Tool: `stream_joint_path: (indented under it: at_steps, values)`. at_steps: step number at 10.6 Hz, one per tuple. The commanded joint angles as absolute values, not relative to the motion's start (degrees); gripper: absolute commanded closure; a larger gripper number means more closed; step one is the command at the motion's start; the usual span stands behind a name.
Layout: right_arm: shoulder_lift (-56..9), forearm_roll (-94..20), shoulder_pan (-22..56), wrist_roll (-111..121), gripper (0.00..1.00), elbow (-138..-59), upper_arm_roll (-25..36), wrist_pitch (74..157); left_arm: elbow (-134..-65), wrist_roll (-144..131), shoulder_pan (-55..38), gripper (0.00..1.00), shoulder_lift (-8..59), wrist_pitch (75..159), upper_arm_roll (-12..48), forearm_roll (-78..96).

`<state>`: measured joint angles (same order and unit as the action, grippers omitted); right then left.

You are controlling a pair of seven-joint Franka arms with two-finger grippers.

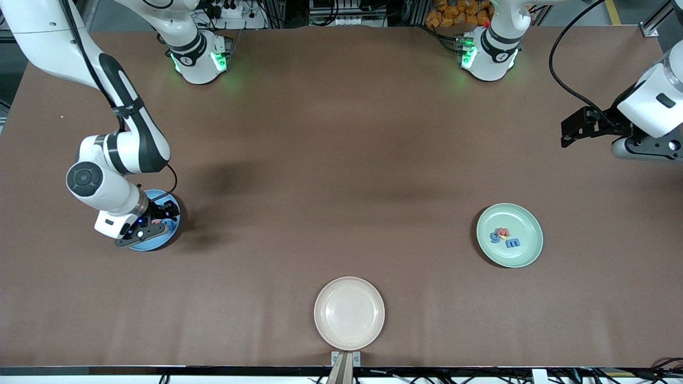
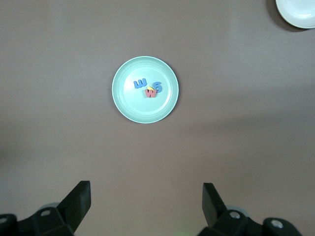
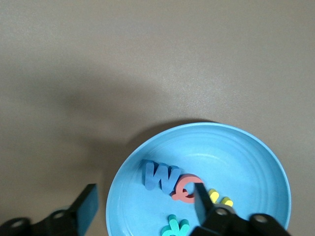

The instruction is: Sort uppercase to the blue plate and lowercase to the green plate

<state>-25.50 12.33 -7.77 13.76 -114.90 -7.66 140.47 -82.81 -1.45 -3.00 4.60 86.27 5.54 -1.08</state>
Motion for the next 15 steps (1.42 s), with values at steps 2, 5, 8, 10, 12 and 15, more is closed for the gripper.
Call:
stream_joint_path:
  at_steps: [2, 5, 8, 10, 12, 15]
  values:
    - [-19.54, 12.13, -7.30, 13.80, 0.00, -116.10, -8.44, 137.91, -82.18, -3.86, -3.43, 0.00, 3.87, 85.08, 5.36, -2.37]
    - [-11.89, 7.75, 1.01, 12.30, 0.00, -116.02, -2.15, 130.36, -82.18, -3.96, -3.34, 0.00, 3.96, 85.17, 5.27, -2.46]
    - [-4.60, 6.86, 5.89, 12.30, 0.00, -114.44, 2.64, 121.49, -82.18, -4.04, -3.16, 0.00, 4.04, 85.17, 4.92, -2.55]
    - [-1.94, 5.90, 4.93, 12.30, 0.00, -109.37, 2.55, 113.51, -82.09, -3.78, -2.99, 0.00, 4.22, 85.17, 4.75, -2.55]
    - [-0.62, 2.56, 2.82, 12.31, 0.00, -104.26, 2.20, 107.25, -81.65, -3.95, -2.90, 0.00, 4.31, 85.17, 4.40, -2.98]
    - [1.32, 2.20, 0.10, 12.30, 0.00, -97.68, 2.02, 101.37, -81.39, -4.04, -3.16, 0.00, 4.31, 85.17, 4.84, -5.80]
